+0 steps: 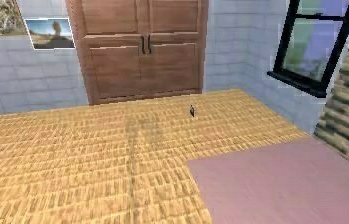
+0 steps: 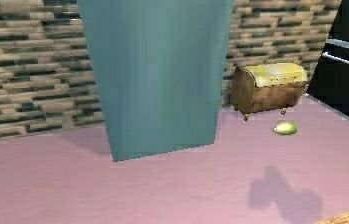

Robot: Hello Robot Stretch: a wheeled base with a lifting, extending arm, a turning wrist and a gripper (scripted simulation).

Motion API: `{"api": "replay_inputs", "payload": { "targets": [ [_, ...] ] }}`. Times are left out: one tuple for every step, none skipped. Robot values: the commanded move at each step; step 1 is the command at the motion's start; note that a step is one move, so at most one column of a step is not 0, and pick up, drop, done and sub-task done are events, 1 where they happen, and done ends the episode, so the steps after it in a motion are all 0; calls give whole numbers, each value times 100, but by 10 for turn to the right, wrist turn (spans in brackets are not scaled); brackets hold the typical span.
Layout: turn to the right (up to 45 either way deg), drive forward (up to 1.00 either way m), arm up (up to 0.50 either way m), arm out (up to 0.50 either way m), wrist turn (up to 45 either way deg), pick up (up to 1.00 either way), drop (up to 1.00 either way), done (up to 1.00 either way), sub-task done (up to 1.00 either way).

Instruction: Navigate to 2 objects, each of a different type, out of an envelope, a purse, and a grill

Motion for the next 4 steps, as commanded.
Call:
{"api": "replay_inputs", "payload": {
  "targets": [
    [-450,0,0,0,0,0,0,0,0],
    [-450,0,0,0,0,0,0,0,0],
    [-120,0,0,0,0,0,0,0,0],
    [0,100,0,0,0,0,0,0,0]
  ]
}}
